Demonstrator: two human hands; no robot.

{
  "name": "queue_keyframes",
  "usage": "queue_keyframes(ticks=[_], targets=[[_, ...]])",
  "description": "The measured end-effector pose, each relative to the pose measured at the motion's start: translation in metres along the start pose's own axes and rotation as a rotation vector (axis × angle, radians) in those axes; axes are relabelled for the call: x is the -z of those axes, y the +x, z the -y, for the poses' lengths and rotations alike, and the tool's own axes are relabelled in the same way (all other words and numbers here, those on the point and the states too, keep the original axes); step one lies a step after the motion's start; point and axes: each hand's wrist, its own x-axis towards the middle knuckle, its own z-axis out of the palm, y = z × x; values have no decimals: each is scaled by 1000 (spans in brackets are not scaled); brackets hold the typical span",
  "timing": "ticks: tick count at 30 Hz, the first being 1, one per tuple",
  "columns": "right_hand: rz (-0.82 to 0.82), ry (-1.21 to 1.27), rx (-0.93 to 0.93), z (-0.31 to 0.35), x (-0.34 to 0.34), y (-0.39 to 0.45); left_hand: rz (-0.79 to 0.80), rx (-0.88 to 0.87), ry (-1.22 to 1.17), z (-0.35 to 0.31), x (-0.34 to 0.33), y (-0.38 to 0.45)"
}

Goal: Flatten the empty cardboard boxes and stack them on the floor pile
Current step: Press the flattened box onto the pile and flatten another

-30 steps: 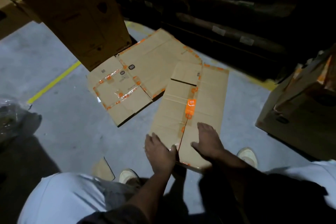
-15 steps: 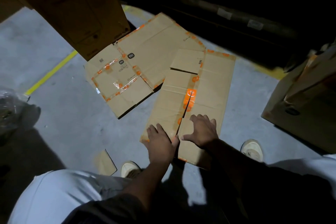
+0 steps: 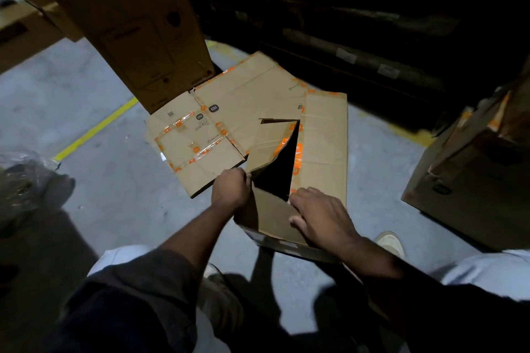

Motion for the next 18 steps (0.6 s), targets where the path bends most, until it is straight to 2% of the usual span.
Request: queue_keyframes(ticks=[5, 9, 12, 14, 16, 18], targets=[[266, 64, 134, 19, 1, -29, 74, 21, -66, 5, -9, -3], [394, 125, 161, 26, -3, -32, 35, 46, -73, 9, -14, -9], [694, 53, 217, 46, -23, -44, 42, -1, -61, 1, -12, -10], [834, 52, 182, 51, -36, -51, 37, -23, -23, -3, -11, -12], [796, 150, 21, 42, -40, -45, 72, -50, 45, -2, -17, -17], [582, 150, -69, 27, -38, -32, 120, -93, 116, -5, -24, -24]])
